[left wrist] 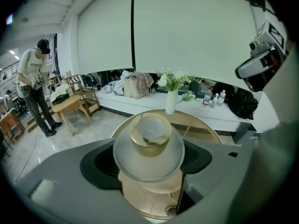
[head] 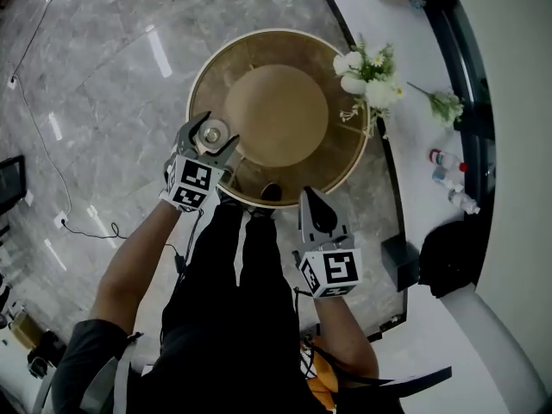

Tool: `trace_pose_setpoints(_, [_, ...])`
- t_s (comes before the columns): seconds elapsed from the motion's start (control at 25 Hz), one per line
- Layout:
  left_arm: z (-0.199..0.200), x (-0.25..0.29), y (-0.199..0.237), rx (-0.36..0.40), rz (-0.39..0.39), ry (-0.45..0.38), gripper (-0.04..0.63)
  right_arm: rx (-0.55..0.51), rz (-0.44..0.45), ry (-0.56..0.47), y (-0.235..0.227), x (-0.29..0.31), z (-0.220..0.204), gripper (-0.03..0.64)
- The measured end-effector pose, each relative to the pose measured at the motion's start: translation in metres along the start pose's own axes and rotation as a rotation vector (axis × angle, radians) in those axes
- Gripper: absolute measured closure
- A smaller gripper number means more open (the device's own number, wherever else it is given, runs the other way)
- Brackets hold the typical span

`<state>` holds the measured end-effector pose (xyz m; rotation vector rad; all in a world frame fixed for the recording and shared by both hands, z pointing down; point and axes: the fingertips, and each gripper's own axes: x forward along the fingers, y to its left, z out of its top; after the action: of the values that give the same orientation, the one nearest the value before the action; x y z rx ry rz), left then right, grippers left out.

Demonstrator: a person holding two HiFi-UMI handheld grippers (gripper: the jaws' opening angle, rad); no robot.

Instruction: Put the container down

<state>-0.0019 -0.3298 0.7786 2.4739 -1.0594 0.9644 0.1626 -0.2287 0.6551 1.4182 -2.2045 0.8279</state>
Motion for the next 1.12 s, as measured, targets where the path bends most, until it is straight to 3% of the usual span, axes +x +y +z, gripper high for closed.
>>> trace_pose_setpoints(0.6, [-0.084, 0.124, 0.030, -0.090, 0.019, 0.068, 0.256, 0.065, 0.010, 0.108, -0.021, 0.055, -0.066, 0.615])
trace_pose_setpoints(1.12, [-0.108, 0.158, 0.030, -0.102, 0.019, 0.093, 0.255, 0.101, 0.043, 0.143, -0.014, 0.068, -0.094, 0.615])
